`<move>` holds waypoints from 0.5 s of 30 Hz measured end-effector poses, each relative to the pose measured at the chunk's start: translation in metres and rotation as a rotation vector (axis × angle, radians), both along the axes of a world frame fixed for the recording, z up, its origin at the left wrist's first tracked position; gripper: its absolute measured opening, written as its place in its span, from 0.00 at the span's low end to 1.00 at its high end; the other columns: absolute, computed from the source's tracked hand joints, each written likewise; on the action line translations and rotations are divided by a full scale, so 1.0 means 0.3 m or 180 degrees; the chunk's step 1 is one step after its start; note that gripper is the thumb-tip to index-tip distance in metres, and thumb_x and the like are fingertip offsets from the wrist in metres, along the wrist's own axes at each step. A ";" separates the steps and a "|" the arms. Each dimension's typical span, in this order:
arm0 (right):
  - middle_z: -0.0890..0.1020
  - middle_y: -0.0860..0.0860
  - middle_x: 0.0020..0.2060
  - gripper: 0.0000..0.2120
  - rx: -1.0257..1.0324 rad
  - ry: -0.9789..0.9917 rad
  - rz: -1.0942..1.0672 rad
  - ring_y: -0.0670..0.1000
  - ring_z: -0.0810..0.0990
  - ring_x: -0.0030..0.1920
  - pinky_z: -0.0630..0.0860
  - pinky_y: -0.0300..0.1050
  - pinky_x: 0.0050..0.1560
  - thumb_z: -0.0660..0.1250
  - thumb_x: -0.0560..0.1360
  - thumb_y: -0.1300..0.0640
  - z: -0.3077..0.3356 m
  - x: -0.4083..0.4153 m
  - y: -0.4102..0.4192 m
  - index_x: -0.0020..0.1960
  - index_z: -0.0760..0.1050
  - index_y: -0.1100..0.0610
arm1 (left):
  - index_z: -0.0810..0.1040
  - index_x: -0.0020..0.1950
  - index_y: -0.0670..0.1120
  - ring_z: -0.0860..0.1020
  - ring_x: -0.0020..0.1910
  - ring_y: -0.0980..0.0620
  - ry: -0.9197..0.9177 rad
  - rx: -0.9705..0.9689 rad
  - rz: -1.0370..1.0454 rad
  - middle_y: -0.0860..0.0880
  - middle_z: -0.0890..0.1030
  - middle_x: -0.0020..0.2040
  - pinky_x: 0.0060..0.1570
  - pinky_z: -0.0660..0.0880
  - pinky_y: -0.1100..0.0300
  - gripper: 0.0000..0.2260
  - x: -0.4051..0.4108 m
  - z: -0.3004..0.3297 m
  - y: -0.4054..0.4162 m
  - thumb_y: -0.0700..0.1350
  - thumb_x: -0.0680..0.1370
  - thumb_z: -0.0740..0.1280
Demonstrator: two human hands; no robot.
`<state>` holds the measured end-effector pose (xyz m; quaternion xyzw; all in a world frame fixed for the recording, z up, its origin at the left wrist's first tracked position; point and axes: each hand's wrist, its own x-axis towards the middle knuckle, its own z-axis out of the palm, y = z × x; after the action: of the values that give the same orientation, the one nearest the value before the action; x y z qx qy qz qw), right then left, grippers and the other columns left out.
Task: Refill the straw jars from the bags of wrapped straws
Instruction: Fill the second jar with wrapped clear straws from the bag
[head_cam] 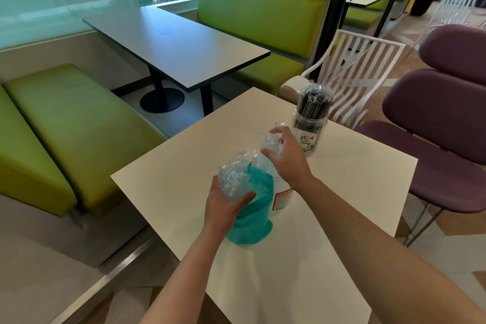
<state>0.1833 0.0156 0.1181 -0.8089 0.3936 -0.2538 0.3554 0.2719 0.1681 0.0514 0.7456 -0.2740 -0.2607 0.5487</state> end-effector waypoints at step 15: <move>0.55 0.49 0.76 0.24 -0.1650 0.1620 0.0287 0.59 0.53 0.76 0.55 0.69 0.70 0.63 0.73 0.32 -0.001 0.026 -0.117 0.66 0.67 0.36 | 0.60 0.65 0.64 0.73 0.60 0.55 -0.0009 0.0066 -0.0039 0.61 0.70 0.60 0.58 0.73 0.57 0.36 0.008 -0.021 0.003 0.61 0.65 0.77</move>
<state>0.1910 -0.0197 0.1178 -0.9259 0.3560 -0.1197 0.0400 0.2743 0.1689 0.0450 0.7499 -0.2766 -0.2658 0.5389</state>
